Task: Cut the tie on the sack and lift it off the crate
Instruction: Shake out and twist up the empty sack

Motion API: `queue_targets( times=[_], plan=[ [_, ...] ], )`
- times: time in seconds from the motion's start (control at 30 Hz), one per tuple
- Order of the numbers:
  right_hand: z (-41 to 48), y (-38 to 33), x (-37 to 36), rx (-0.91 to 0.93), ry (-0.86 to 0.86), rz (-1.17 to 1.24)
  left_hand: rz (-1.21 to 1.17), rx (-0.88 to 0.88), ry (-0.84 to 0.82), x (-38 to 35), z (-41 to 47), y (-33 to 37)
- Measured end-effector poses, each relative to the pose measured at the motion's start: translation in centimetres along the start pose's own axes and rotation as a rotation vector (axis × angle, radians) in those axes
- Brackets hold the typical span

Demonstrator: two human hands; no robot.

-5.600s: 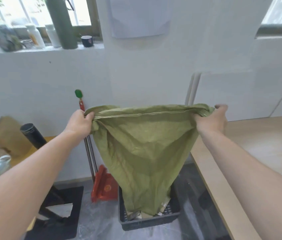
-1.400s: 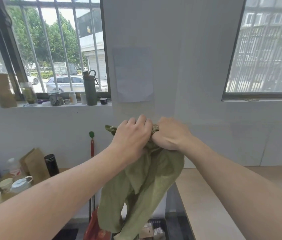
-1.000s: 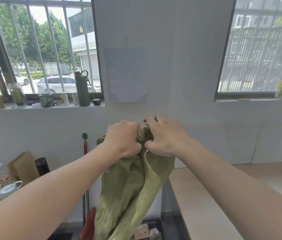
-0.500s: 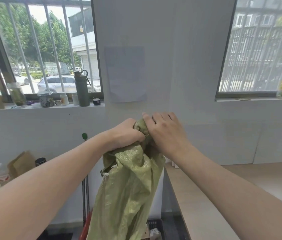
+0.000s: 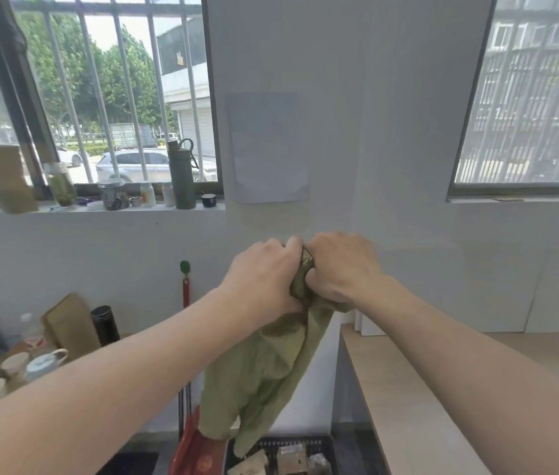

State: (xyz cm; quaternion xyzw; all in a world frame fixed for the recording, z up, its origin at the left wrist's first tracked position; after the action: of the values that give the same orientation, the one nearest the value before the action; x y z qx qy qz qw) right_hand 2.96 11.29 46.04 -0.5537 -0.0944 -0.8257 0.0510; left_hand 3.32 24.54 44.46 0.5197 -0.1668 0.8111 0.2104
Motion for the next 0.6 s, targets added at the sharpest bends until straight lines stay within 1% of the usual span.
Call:
queue_targets(
  times=[0.1, 0.17, 0.27, 0.33, 0.4, 0.43, 0.53, 0.6],
  plan=[
    [0.6, -0.1, 0.5, -0.062, -0.087, 0.169, 0.073, 0.067, 0.109, -0.3, -0.4, 0.0],
    [0.8, 0.0, 0.8, -0.085, -0.162, 0.262, 0.082, 0.076, 0.145, -0.5, -0.4, -0.5],
    [0.8, 0.2, 1.2, -0.09, -0.257, 0.332, 0.024, 0.023, 0.13, -0.9, -0.3, -1.0],
    [0.4, 0.3, 1.2, -0.073, -0.285, 0.339, -0.006, 0.005, 0.097, -0.9, -0.1, -1.4],
    [0.0, 0.4, 1.0, -0.025, -0.252, 0.279, -0.053, 0.019, 0.064, -0.7, 0.3, -1.7],
    [-0.3, 0.5, 0.9, 0.012, -0.207, 0.205, -0.08, 0.038, 0.041, -0.7, 0.5, -1.9],
    [-1.0, 0.4, 0.8, 0.115, 0.011, -0.061, -0.182, 0.122, -0.025, -0.4, 1.4, -2.6],
    [-1.5, 0.2, 0.6, 0.165, 0.073, -0.171, -0.302, 0.186, -0.054, -0.1, 1.9, -3.1]
  ],
)
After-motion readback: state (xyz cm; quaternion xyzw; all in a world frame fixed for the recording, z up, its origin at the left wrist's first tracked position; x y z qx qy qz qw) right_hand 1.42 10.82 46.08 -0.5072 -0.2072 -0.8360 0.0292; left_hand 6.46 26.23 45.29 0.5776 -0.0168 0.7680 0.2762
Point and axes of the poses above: each hand's wrist, its own z-axis towards the middle knuckle, its own x-axis out of the back of the hand, y = z × x, the point moved 2 cm from there along z, towards the middle knuckle, and after that the axes turned 2 degrees about -y, right-handed, at the moved point
